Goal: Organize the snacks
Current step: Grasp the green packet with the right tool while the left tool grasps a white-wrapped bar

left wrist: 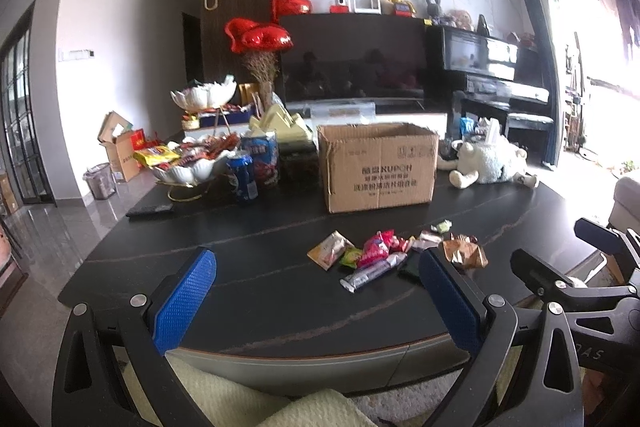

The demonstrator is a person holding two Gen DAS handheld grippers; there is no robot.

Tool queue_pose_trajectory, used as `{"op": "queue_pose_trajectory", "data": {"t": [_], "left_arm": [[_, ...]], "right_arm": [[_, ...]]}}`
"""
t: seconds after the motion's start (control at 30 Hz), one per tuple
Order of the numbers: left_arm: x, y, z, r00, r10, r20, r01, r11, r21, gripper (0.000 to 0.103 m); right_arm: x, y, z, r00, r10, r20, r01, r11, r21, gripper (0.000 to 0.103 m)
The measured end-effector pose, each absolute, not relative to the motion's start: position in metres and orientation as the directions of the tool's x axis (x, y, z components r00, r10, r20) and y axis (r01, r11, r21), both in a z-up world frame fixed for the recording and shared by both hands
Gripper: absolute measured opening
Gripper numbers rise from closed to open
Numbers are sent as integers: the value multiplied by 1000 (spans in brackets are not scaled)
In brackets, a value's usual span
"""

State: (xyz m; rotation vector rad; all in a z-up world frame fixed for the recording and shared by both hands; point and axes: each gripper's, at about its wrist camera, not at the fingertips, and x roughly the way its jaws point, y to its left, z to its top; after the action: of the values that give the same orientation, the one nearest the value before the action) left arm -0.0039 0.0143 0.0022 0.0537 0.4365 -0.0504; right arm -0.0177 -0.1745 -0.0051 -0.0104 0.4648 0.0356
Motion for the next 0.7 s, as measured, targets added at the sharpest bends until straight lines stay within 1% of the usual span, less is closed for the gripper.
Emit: {"op": "queue_pose_trajectory", "data": {"t": [0.1, 0.2, 0.3, 0.43, 0.47, 0.7], "left_arm": [[4, 14, -6, 900, -47, -434, 80, 995, 58, 103], [12, 11, -15, 892, -63, -448, 104, 992, 69, 99], [24, 9, -23, 888, -66, -454, 120, 989, 91, 96], [40, 3, -32, 892, -73, -446, 141, 983, 121, 95], [44, 2, -35, 888, -82, -452, 153, 981, 121, 94], [80, -11, -64, 835, -128, -536, 242, 959, 148, 82]], "right_arm": [[-11, -171, -13, 888, 42, -459, -56, 998, -17, 102], [-4, -167, -21, 884, 50, -465, -80, 996, -44, 102], [5, -163, -30, 877, 62, -476, -108, 992, -70, 99], [22, -164, -40, 870, 40, -492, -89, 993, -75, 96], [27, -165, -43, 865, 39, -501, -88, 993, -76, 95], [63, -168, -72, 796, 59, -603, -120, 991, -61, 81]]}}
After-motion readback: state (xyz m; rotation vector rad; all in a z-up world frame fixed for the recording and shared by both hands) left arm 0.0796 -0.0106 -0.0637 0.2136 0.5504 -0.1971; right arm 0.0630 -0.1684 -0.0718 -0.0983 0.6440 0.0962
